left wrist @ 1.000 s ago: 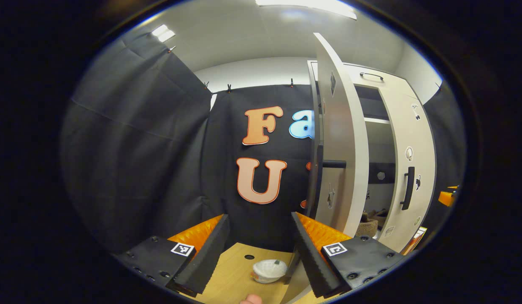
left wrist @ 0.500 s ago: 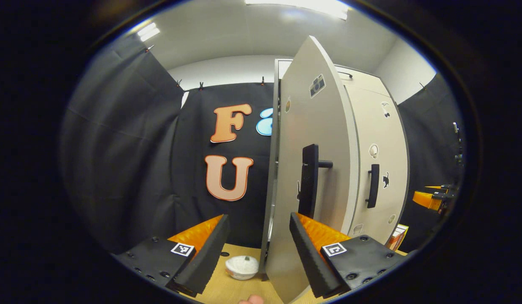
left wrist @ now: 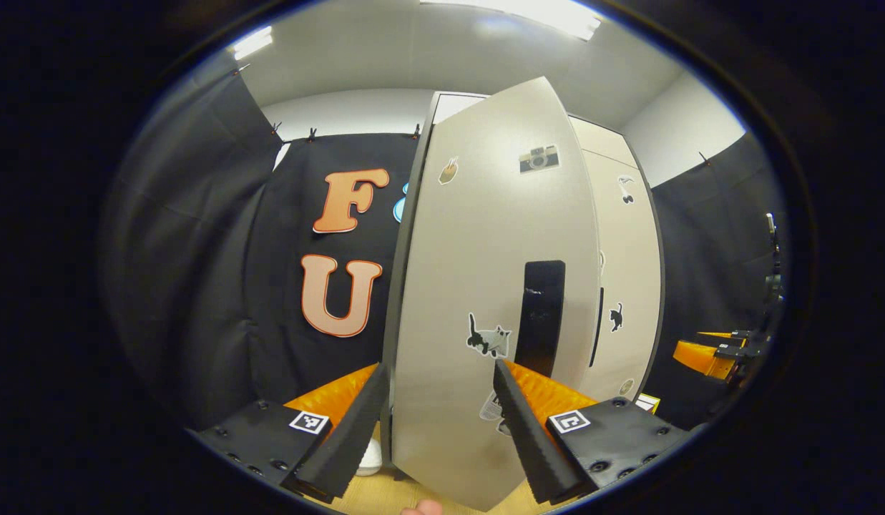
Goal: Grab one shoe with the right hand and put it into the shoe cabinet, grab the other shoe with the left hand and put it into the shoe cabinet; then close the right door with the right hand and the left door with the left hand.
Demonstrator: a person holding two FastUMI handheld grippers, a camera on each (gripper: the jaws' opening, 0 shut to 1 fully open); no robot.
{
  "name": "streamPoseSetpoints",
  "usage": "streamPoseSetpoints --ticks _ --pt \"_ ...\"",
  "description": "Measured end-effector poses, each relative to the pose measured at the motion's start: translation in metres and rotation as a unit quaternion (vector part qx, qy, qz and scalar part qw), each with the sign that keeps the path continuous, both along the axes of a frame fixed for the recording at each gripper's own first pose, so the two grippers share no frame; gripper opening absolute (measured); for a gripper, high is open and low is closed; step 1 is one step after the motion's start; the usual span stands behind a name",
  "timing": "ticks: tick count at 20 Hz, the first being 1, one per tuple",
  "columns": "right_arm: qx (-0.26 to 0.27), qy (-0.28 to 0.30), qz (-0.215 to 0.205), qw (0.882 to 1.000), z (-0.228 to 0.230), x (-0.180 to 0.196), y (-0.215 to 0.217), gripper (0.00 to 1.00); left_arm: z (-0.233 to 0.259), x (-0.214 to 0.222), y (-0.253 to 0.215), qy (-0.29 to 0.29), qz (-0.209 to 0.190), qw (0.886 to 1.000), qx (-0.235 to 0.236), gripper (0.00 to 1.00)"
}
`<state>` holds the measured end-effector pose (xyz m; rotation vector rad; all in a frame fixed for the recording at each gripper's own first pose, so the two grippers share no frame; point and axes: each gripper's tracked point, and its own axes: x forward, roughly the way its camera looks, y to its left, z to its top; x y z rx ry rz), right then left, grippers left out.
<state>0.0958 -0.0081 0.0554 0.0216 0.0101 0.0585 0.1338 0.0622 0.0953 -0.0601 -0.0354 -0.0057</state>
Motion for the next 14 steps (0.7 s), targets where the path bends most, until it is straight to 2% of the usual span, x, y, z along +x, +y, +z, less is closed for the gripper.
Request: streamPoseSetpoints --ticks 3,6,7,8,11,14 --pt "-0.004 -0.001 -0.005 1.000 0.002 -0.002 -0.003 0.92 -0.007 0.009 -0.024 0.005 -0.020 1.000 0.007 0.96" --pt "-0.008 -0.003 -0.007 1.000 0.005 -0.004 -0.004 0.92 -0.010 0.018 -0.048 0.008 -0.041 0.999 0.012 0.94" --pt "-0.011 -0.003 -0.007 1.000 0.005 -0.005 -0.004 0.92 -0.011 0.022 -0.055 0.007 -0.047 0.999 0.013 0.99" --pt "-0.013 -0.004 -0.009 1.000 0.006 -0.005 -0.005 0.92 -0.012 0.027 -0.061 0.008 -0.051 0.999 0.015 0.93" --pt "-0.016 -0.005 -0.013 1.000 0.007 -0.008 -0.010 0.92 -0.017 0.042 -0.073 0.013 -0.060 0.998 0.013 0.99" --pt "-0.021 -0.001 -0.022 1.000 0.005 -0.010 -0.017 0.92 -0.021 0.056 -0.079 0.016 -0.063 0.998 0.013 0.96"
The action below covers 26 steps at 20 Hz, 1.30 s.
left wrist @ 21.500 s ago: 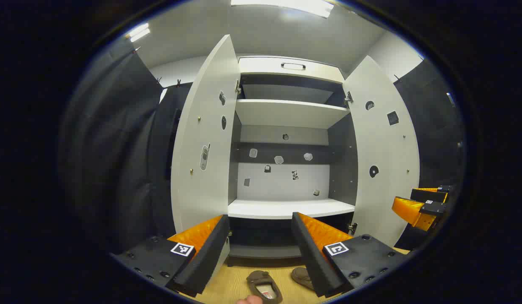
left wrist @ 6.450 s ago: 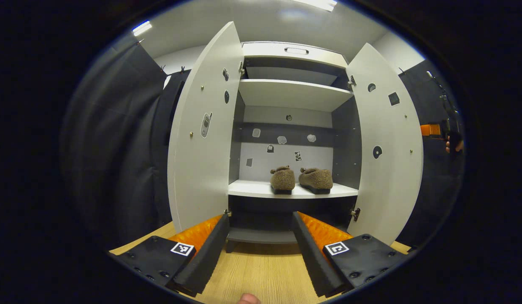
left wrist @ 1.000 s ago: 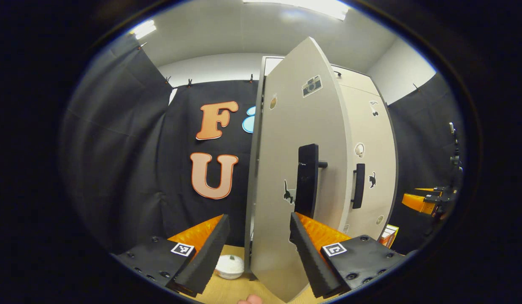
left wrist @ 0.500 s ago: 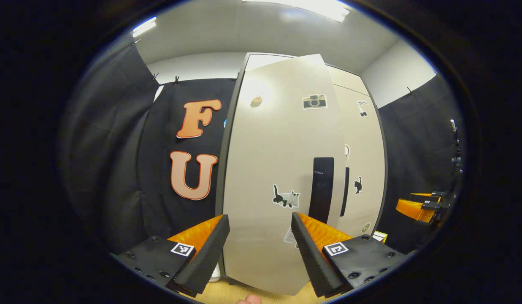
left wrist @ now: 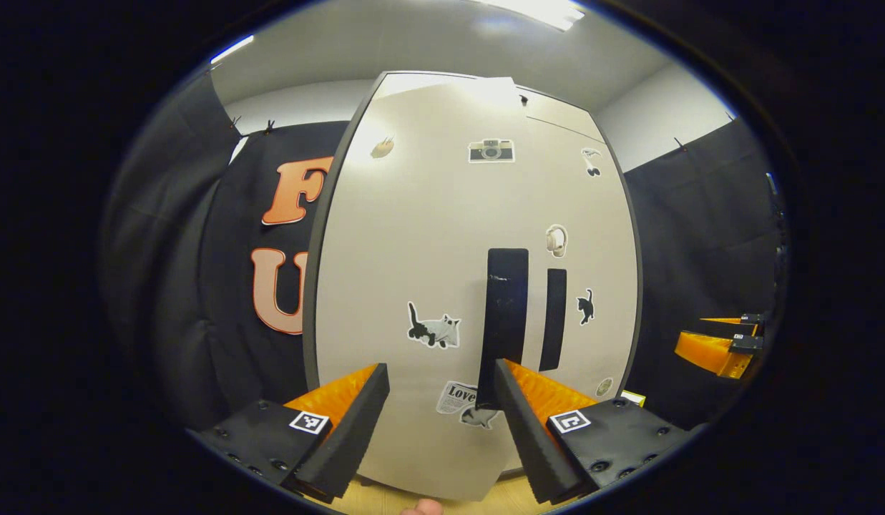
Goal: Grab one shoe with the right hand and put it into the shoe cabinet, grab the other shoe with the left hand and put it into the shoe cabinet; then close the right door with the right hand and the left door with the left hand.
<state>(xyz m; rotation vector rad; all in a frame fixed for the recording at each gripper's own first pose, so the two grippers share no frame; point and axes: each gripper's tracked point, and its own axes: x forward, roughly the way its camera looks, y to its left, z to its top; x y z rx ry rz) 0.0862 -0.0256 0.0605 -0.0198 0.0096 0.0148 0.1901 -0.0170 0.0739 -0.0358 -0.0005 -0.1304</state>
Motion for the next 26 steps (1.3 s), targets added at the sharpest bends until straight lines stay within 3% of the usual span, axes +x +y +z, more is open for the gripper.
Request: streamPoseSetpoints --ticks 2,6,9,17,26 --pt "-0.003 0.001 -0.004 1.000 -0.001 -0.001 -0.004 0.92 0.003 0.009 -0.003 -0.006 -0.004 1.000 0.003 0.94" --pt "-0.006 0.007 -0.013 1.000 -0.006 -0.001 -0.011 0.92 -0.002 0.029 -0.012 0.001 -0.006 1.000 0.006 0.99" --pt "-0.008 0.008 -0.015 1.000 -0.006 0.000 -0.014 0.92 -0.002 0.041 -0.016 0.001 -0.004 1.000 0.011 0.94" --pt "-0.008 -0.001 -0.018 1.000 0.001 0.000 -0.021 0.92 -0.006 0.067 -0.017 0.012 0.003 1.000 -0.010 0.94" --pt "0.000 -0.005 -0.011 1.000 0.003 -0.003 -0.015 0.92 0.012 0.039 -0.002 0.006 0.017 1.000 -0.004 0.96"
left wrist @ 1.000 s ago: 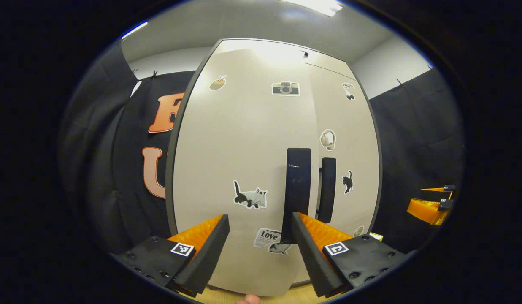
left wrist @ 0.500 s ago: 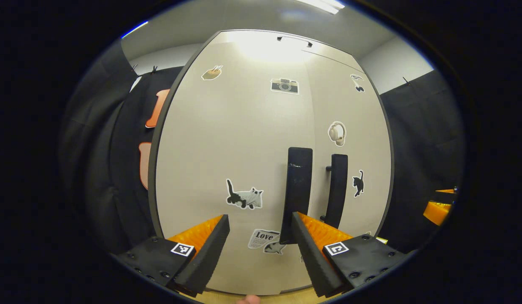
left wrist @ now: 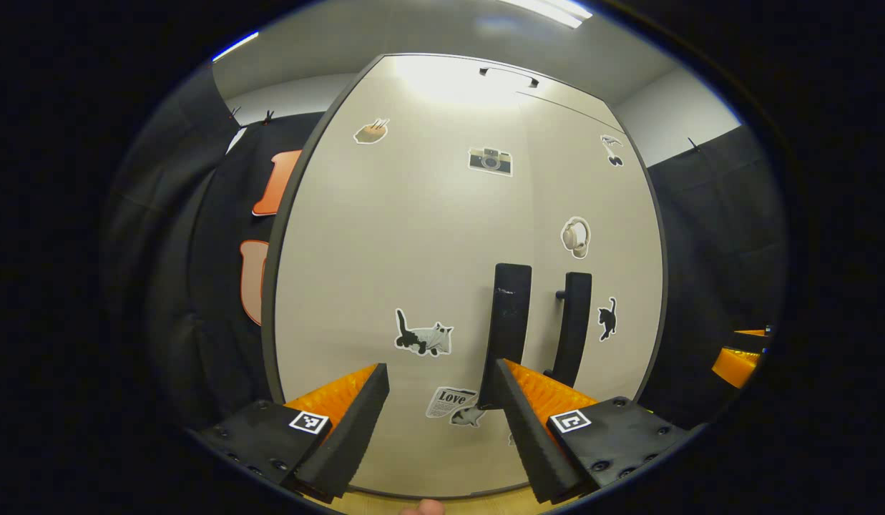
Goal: Grab one shoe with the right hand and put it into the shoe cabinet, grab the other shoe with the left hand and put it into the shoe cabinet; then close the right door with the right hand and the left door with the left hand.
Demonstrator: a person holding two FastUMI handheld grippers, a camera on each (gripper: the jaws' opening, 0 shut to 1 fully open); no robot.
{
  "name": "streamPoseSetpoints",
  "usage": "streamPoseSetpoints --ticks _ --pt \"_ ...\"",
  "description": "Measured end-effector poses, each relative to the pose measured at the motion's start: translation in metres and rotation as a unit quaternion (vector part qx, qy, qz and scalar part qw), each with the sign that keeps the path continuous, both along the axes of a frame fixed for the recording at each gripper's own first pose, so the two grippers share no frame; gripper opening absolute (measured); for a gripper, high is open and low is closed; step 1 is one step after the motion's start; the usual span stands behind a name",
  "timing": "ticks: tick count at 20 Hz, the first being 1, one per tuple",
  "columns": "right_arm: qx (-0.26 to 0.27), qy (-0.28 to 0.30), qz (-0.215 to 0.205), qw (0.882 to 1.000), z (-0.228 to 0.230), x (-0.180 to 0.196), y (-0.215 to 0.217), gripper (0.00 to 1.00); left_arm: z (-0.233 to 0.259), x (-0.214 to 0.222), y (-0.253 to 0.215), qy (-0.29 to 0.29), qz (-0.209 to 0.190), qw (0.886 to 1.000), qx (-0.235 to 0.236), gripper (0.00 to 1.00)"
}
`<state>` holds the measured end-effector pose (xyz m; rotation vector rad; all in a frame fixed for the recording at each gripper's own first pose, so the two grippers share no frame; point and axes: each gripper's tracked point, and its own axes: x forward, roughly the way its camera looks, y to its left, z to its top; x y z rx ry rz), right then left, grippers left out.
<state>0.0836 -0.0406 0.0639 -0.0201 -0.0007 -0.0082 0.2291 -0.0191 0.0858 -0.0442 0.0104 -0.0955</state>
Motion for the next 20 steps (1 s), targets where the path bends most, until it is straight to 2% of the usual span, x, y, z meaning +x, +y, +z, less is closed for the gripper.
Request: streamPoseSetpoints --ticks 9,16,20 --pt "0.008 0.003 0.021 1.000 -0.007 -0.014 0.024 0.92 0.022 -0.075 0.027 -0.021 0.029 0.999 0.018 0.96" --pt "0.030 0.014 0.017 0.999 -0.017 -0.020 0.023 0.92 0.029 -0.092 0.023 -0.035 0.027 0.999 0.031 0.96" --pt "0.033 0.010 0.014 0.999 -0.015 -0.022 0.020 0.92 0.020 -0.095 0.014 -0.026 0.018 0.999 0.022 0.96"
